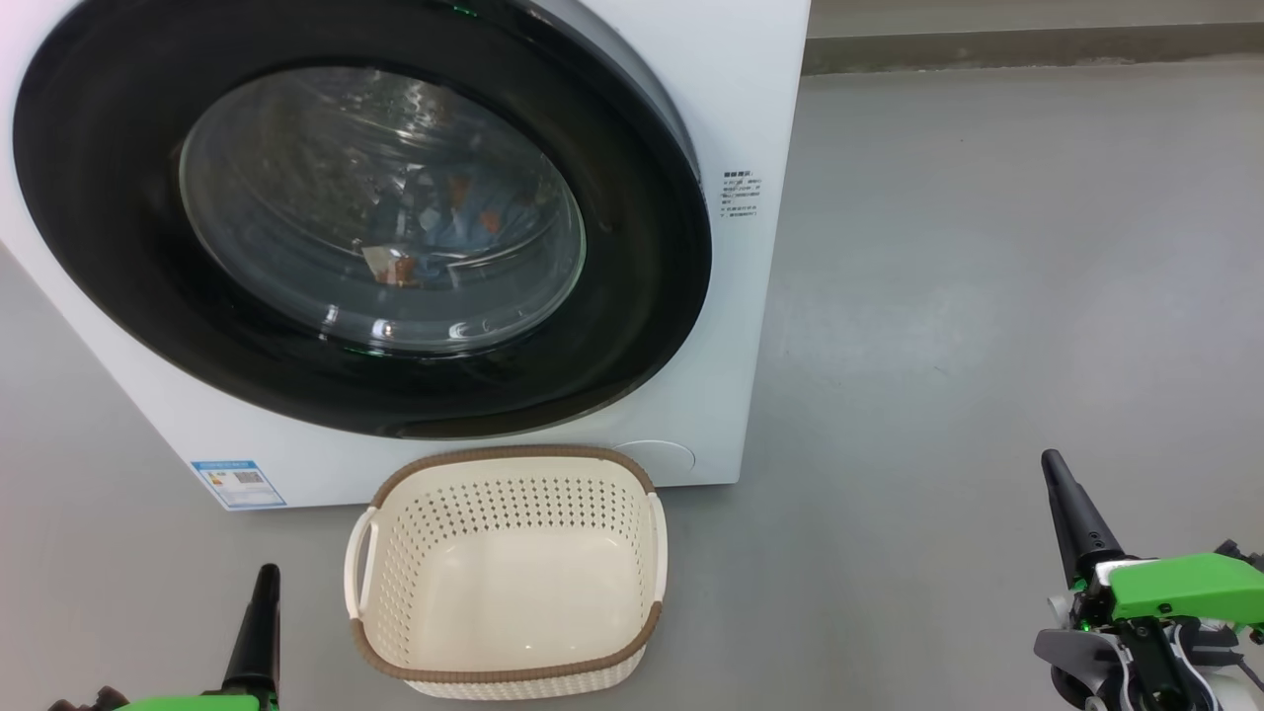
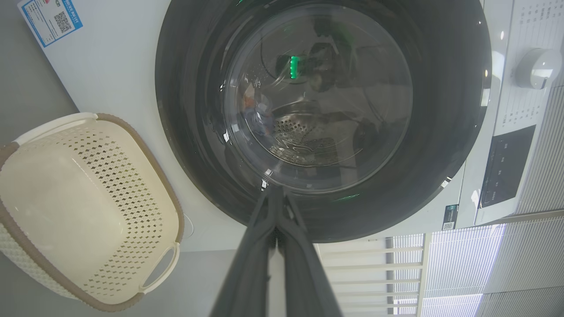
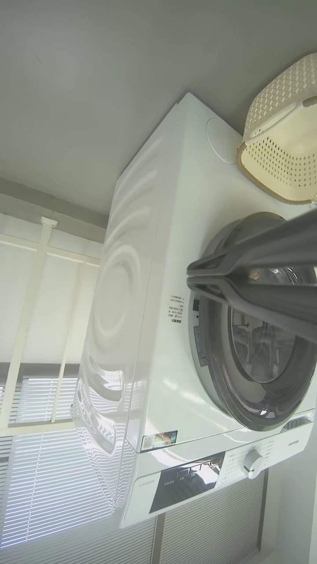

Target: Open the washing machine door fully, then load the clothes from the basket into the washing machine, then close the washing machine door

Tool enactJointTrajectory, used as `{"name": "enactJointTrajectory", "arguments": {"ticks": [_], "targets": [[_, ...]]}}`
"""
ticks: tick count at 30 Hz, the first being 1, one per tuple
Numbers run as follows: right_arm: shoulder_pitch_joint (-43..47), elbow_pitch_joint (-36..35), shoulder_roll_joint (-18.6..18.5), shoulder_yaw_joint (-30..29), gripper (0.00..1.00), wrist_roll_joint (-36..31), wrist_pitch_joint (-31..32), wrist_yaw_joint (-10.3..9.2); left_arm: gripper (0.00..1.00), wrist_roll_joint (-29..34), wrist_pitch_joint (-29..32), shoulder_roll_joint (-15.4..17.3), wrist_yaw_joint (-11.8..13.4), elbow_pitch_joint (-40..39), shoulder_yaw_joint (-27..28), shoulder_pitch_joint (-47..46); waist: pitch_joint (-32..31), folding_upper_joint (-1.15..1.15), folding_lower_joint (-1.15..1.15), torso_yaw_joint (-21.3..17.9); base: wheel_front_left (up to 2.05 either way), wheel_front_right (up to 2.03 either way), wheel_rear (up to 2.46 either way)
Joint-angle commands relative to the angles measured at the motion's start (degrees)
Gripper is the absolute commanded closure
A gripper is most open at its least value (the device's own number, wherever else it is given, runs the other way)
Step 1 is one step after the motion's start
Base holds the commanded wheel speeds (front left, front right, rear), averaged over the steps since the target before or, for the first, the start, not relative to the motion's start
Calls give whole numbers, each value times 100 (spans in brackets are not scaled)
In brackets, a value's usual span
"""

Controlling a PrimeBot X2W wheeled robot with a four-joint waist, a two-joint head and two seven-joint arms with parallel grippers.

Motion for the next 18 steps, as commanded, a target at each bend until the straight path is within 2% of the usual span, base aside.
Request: {"name": "enactJointTrajectory", "arguments": {"ticks": [1,14,18], "targets": [[-27,-190,-33,35,100,221,53,1,100,-178,55,64,-12,-185,190,-264,-6,0,0,2,0,0,0],[-12,-230,17,-77,100,865,254,1,100,-916,257,30,-14,-227,237,-300,-53,0,0,17,0,0,0],[-12,-232,22,-86,100,898,267,1,100,-956,269,28,-14,-230,239,-302,-56,0,0,17,0,0,0]]}}
